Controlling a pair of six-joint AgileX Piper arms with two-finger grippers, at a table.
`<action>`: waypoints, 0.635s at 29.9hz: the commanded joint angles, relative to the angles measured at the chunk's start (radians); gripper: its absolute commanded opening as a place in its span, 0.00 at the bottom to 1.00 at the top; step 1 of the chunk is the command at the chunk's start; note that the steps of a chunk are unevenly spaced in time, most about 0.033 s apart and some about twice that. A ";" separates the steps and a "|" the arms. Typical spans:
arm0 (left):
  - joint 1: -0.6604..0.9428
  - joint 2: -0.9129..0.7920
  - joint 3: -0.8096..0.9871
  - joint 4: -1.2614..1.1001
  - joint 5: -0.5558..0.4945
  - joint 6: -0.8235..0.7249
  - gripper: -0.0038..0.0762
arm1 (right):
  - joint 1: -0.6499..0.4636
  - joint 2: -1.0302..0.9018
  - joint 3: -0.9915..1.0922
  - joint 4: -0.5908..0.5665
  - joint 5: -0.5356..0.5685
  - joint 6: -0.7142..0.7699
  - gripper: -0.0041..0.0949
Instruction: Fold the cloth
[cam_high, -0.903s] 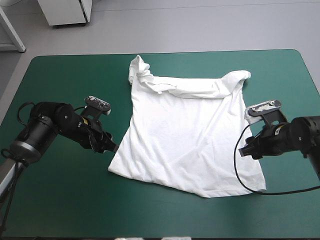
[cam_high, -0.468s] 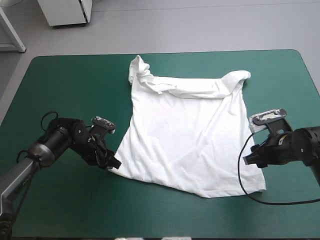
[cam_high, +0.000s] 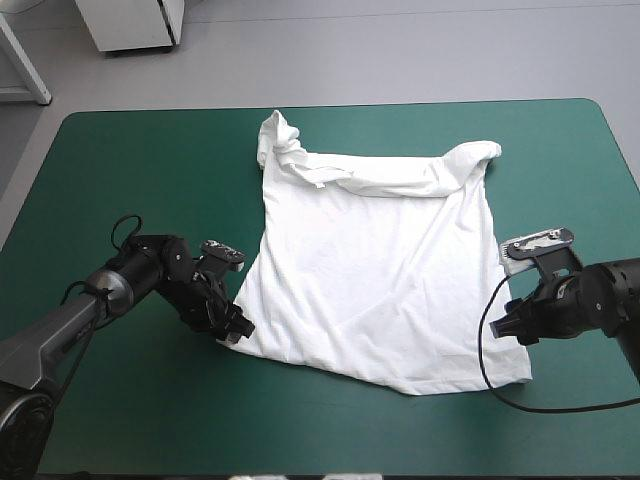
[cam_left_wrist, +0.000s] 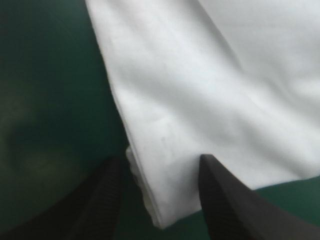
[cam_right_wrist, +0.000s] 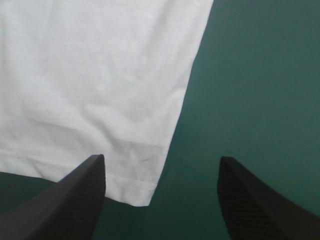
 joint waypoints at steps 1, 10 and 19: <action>-0.005 0.001 -0.017 -0.050 -0.009 0.007 0.46 | 0.001 -0.012 -0.019 -0.052 -0.021 0.019 0.65; -0.005 0.024 -0.017 -0.036 -0.020 0.011 0.04 | 0.001 -0.005 0.129 -0.077 -0.036 0.029 0.65; -0.005 0.024 -0.017 -0.036 -0.027 0.011 0.04 | 0.001 0.049 0.212 -0.048 -0.097 0.029 0.65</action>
